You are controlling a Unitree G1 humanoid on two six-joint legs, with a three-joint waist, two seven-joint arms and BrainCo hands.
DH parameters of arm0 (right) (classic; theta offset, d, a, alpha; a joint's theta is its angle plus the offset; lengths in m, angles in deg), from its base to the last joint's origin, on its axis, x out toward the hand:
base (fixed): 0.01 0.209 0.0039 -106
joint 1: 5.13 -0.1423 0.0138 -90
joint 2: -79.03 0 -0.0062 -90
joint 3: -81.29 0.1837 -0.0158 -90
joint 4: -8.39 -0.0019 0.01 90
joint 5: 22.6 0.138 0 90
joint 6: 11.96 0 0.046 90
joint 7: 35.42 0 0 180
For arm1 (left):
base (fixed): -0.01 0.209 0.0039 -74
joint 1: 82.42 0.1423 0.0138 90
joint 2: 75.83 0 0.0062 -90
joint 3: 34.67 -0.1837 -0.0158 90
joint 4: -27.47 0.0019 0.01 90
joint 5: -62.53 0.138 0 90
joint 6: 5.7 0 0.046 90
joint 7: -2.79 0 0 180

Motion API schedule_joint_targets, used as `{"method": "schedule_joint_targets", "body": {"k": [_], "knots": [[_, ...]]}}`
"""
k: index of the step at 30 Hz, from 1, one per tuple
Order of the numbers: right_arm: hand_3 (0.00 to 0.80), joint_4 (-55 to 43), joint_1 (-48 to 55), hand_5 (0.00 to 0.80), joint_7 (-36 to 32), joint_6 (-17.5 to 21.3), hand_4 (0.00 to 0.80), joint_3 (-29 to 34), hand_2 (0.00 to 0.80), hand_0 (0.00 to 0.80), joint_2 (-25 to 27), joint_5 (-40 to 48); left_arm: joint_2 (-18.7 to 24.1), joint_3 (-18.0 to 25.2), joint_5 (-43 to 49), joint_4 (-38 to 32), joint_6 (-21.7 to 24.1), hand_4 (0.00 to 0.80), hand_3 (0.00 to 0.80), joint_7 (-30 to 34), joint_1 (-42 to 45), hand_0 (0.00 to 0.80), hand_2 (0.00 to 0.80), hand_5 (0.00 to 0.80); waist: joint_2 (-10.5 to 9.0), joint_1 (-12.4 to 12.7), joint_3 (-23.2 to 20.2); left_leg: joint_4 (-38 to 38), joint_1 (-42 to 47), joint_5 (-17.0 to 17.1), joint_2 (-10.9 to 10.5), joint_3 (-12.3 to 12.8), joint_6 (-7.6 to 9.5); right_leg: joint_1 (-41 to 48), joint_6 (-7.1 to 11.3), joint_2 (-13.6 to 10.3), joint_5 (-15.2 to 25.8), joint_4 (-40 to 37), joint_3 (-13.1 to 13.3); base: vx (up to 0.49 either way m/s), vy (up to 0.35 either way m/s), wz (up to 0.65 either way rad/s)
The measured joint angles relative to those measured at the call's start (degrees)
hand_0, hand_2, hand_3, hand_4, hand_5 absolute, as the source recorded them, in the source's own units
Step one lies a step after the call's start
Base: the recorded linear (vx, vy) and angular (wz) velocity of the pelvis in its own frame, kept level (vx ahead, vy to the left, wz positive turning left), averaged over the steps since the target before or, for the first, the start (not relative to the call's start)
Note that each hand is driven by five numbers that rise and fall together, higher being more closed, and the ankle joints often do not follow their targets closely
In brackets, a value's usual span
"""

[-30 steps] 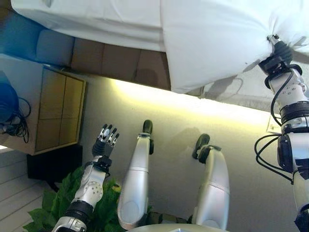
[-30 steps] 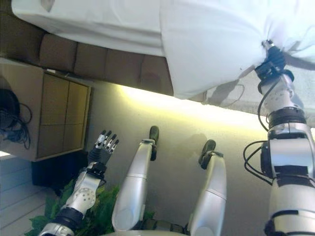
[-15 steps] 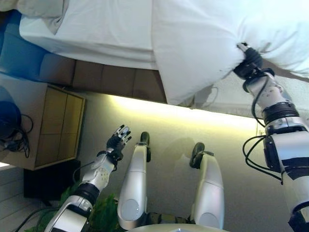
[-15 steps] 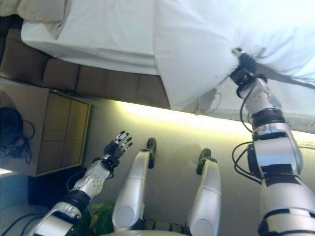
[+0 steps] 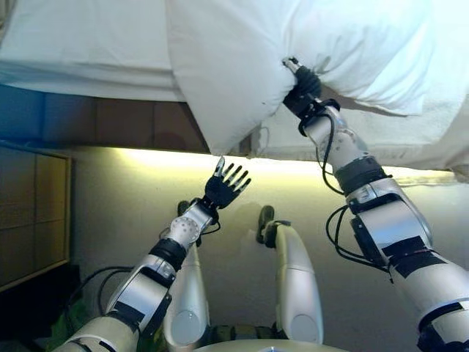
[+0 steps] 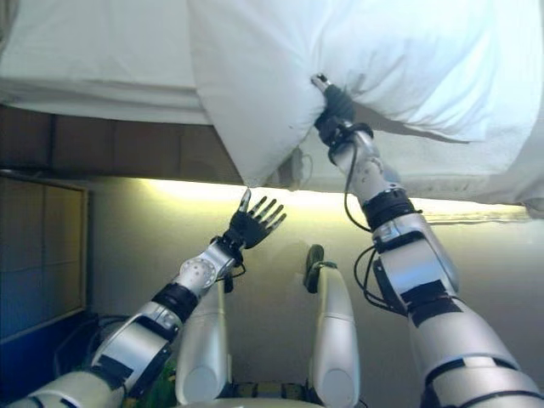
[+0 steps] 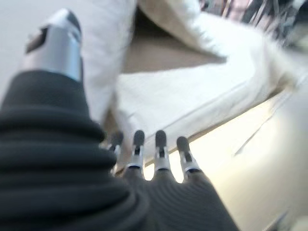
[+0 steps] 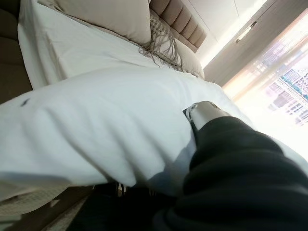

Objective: Make the bed neatly

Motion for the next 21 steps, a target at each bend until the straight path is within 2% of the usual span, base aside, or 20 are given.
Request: {"method": "schedule_joint_targets", "body": {"k": [5,10,16,19,21], "knots": [[0.8,-0.8,0.0,0.8,0.2,0.7,0.8,-0.3,0.8,0.8,-1.1,0.2,-2.2,-0.1,-5.8,0.0,-3.7,0.0,0.0,1.8,-0.8,0.0,0.0,0.0,-1.72,-0.1,0.2,-0.5,-0.2,0.0,0.6,-0.3,-0.23,-0.1,-0.46,0.7,0.0,-0.5,-0.6,0.013,-0.116,-0.02],[0.8,-1.3,0.0,0.8,0.6,1.5,0.8,-0.7,0.8,0.8,-2.8,1.3,-2.5,-0.1,-12.5,0.0,-4.2,0.0,0.0,3.4,-2.9,0.0,0.0,0.0,-3.31,-1.3,0.2,-0.6,-0.2,0.0,0.8,-0.4,-0.29,-0.1,-0.49,1.0,0.0,-0.8,-0.6,0.007,-0.092,-0.01],[0.8,-4.7,0.6,0.8,1.0,2.3,0.8,-0.8,0.8,0.8,-4.2,2.3,-3.9,0.1,-16.6,-0.1,-2.2,0.0,0.0,6.7,-6.3,0.0,0.0,0.0,-4.55,-1.7,0.2,-0.8,-0.5,-0.2,1.1,-0.5,-0.5,-0.3,-0.51,1.4,0.0,-1.3,-0.7,0.004,-0.096,-0.03],[0.8,-6.5,0.7,0.8,1.1,2.4,0.8,-1.1,0.8,0.8,-5.3,2.4,-4.7,1.3,-16.8,-0.1,-0.3,0.0,0.0,7.7,-9.5,0.0,0.0,0.0,-5.66,-2.7,0.2,-0.7,-1.2,-0.1,1.5,-0.5,-0.58,-0.9,-0.63,1.8,0.1,-1.3,-0.8,0.004,-0.089,-0.02],[0.8,-7.4,0.8,0.8,1.1,2.4,0.8,-1.3,0.8,0.8,-5.9,2.9,-4.9,1.6,-16.8,-0.2,1.4,0.0,0.0,8.6,-11.6,0.0,0.0,0.0,-5.98,-3.0,0.1,-0.7,-1.3,-0.1,1.8,-0.5,-1.74,-1.2,-0.72,2.1,0.1,-1.3,-0.7,0.026,-0.075,-0.07]]}}
